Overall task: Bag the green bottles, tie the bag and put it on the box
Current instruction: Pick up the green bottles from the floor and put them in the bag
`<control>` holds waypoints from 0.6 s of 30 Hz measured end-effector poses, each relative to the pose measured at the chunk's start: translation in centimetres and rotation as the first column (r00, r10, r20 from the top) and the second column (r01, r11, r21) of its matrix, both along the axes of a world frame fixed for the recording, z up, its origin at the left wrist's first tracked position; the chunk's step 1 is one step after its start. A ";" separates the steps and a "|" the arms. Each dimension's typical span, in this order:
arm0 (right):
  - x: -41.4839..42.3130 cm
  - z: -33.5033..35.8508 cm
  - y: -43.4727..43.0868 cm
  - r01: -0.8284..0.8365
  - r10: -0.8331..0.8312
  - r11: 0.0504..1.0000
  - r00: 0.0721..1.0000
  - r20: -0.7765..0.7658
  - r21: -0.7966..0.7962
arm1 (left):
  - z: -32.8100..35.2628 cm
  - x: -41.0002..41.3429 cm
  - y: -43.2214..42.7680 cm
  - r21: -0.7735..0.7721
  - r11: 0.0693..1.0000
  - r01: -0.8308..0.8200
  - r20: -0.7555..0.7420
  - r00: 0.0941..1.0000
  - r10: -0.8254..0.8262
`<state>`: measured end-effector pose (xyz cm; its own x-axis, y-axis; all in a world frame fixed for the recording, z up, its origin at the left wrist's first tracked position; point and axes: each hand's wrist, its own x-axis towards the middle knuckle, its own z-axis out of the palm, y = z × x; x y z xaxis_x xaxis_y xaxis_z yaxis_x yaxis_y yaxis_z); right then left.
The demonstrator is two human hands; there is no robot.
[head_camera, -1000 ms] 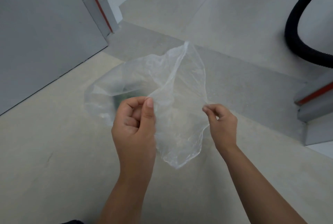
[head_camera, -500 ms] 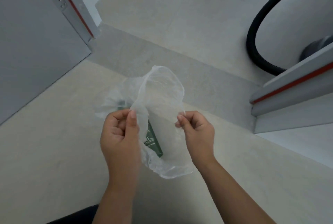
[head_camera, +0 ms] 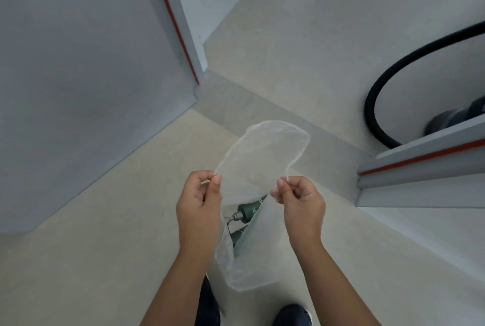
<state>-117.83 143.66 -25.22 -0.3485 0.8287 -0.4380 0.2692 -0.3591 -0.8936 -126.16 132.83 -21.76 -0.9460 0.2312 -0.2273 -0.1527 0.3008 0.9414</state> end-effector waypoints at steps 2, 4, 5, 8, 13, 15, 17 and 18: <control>0.9 3.8 -0.1 0.006 -0.005 1.000 1.000 -0.016 0.025 | 3.4 1.0 -0.3 0.018 1.000 0.010 0.021 1.000 -0.010; 1.9 7.6 -0.4 0.010 -0.007 0.999 0.999 -0.042 0.049 | 6.7 2.2 -0.8 0.031 0.999 0.007 0.048 0.999 -0.008; 2.4 9.4 -0.6 0.012 -0.009 0.998 0.998 -0.056 0.057 | 8.2 2.8 -1.0 0.037 0.999 -0.001 0.063 0.998 -0.001; 4.0 14.5 -1.7 0.014 -0.006 0.998 0.994 -0.106 0.068 | 12.8 4.2 -2.2 0.066 0.996 -0.053 0.087 0.995 0.047; 5.7 22.2 -4.2 -0.062 0.072 0.996 0.978 -0.194 0.059 | 20.8 6.0 -5.2 0.158 0.975 -0.156 0.043 0.988 0.151; 5.7 25.0 -4.7 -0.124 0.139 0.989 0.962 -0.237 0.077 | 23.5 6.2 -6.6 0.177 0.967 -0.181 0.000 0.983 0.184; 5.5 27.6 -5.2 -0.208 0.231 0.972 0.938 -0.257 0.114 | 25.7 6.3 -8.1 0.170 0.965 -0.198 -0.060 0.976 0.211; 5.2 28.8 -5.4 -0.250 0.276 0.959 0.925 -0.260 0.131 | 26.7 6.3 -8.9 0.172 0.962 -0.211 -0.080 0.971 0.227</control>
